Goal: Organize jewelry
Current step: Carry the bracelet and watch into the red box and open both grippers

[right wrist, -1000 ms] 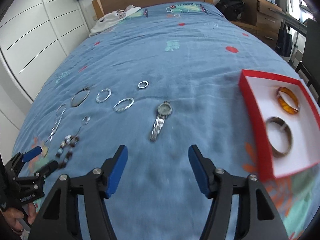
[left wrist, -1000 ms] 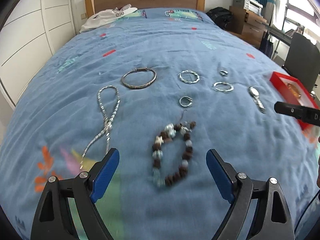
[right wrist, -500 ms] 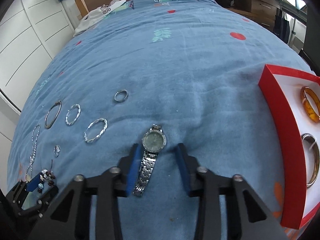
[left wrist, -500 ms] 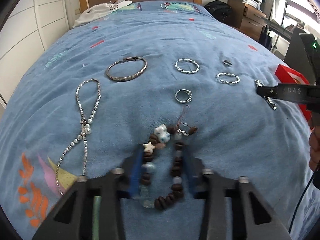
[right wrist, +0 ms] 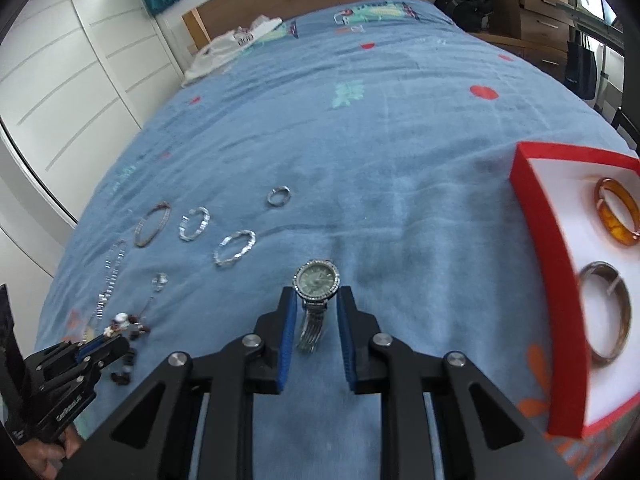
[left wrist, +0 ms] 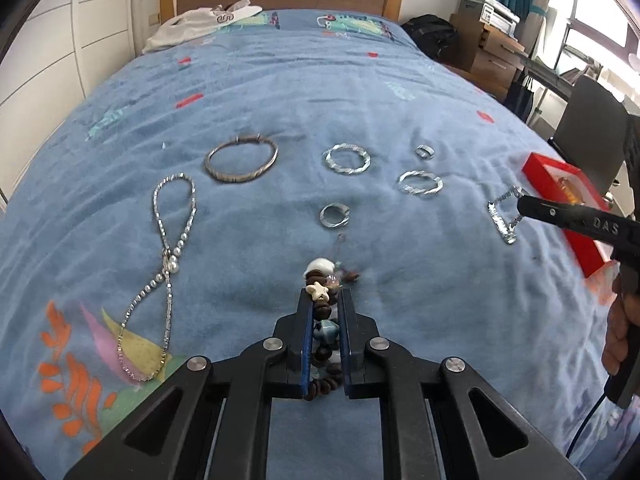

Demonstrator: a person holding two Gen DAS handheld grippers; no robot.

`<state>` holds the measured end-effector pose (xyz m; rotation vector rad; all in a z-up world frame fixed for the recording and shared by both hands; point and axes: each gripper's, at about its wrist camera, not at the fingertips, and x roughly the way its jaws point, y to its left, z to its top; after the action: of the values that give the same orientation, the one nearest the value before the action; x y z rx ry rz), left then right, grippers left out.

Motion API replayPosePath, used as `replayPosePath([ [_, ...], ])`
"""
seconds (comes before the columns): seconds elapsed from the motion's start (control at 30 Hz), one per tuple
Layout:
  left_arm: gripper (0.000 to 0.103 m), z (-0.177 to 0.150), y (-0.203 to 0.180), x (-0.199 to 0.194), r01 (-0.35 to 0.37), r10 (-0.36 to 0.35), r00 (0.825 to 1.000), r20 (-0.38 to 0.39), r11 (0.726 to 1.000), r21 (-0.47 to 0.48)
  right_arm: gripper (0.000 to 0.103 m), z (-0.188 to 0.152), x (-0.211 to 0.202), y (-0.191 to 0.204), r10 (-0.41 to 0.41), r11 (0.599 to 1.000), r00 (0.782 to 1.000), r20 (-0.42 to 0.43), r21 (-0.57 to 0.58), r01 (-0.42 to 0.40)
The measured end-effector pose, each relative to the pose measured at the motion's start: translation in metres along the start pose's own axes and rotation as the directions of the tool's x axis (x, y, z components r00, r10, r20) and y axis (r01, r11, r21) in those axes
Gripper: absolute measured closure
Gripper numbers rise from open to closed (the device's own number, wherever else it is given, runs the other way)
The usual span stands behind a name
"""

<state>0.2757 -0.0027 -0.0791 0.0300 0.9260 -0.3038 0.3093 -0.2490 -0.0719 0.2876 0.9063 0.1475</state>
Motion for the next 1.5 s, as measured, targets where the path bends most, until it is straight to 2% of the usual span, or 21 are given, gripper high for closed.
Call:
replayPosePath([
  [0.1,0.092,0.005,-0.009,-0.011,0.01,-0.01,1.0,0.013,1.0,0.003,0.084,-0.003,-0.023,-0.002,0.017,1.0,0.999,0.028,0.0,-0.017],
  [0.17,0.092,0.009,-0.017,-0.018,0.017,-0.018,1.0,0.022,1.0,0.015,0.094,-0.002,-0.035,-0.004,0.023,1.0,0.999,0.043,0.0,-0.023],
  [0.57,0.092,0.028,-0.072,-0.048,0.08,-0.084,0.995,0.053,0.994,0.072,0.095,-0.002,-0.105,-0.037,0.018,1.0,0.992,0.127,0.022,-0.021],
  [0.9,0.092,0.068,-0.143,-0.059,0.18,-0.192,0.979,0.069,0.972,0.151,0.095,0.012,-0.173,-0.077,-0.022,0.999,0.973,0.231,0.035,0.014],
  [1.2,0.092,0.118,-0.233,-0.033,0.302,-0.32,0.946,0.055,0.928,0.218,0.095,0.021,-0.205,-0.151,-0.099,0.995,0.964,0.245,0.056,0.088],
  [1.5,0.092,0.144,-0.308,0.032,0.364,-0.37,0.929,-0.018,0.901,0.236,0.095,0.021,-0.179,-0.21,-0.136,0.99,0.971,0.197,0.076,0.123],
])
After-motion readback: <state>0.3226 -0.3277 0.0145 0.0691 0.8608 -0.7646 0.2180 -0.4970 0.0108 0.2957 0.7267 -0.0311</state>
